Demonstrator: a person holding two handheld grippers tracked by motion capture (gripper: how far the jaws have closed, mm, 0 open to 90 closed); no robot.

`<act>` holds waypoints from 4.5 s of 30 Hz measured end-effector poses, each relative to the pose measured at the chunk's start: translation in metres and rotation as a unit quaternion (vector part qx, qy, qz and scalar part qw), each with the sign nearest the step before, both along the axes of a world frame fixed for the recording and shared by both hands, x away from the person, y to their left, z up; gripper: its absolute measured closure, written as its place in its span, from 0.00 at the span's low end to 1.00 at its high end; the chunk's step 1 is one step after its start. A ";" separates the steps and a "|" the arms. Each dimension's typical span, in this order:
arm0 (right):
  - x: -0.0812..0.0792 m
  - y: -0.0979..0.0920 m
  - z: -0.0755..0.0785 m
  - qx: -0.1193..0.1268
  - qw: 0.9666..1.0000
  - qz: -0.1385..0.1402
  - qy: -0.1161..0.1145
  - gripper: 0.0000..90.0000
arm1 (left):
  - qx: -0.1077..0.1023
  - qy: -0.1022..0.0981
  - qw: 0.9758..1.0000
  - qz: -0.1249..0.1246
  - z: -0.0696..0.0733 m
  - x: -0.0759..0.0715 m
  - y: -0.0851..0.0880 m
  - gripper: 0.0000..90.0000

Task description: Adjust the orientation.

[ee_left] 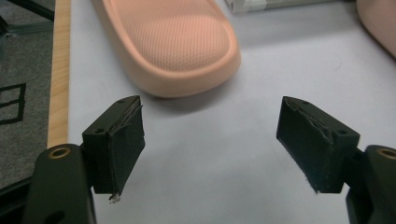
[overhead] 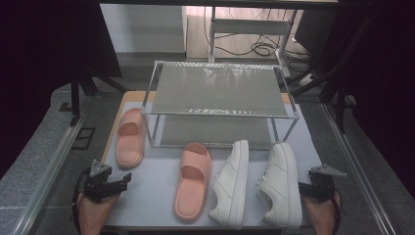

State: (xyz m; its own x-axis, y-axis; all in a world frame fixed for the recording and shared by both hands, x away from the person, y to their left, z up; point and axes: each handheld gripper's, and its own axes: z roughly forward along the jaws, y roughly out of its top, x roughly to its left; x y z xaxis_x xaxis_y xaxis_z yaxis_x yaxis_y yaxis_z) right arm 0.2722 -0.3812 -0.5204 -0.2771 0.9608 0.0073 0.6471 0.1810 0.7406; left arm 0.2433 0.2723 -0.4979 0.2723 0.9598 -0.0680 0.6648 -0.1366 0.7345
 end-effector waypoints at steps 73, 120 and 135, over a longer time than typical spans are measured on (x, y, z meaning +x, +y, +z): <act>0.000 0.000 0.000 -0.001 1.000 0.001 0.000 0.23 | 0.013 0.022 0.999 0.023 0.016 0.169 -0.026 0.91; 0.000 0.000 0.000 0.000 1.000 0.000 0.000 0.23 | 0.035 -0.006 0.999 -0.014 0.051 0.052 0.010 0.95; 0.000 0.000 0.000 0.000 1.000 0.000 0.000 0.23 | 0.044 -0.006 0.998 -0.051 0.054 0.009 -0.005 0.95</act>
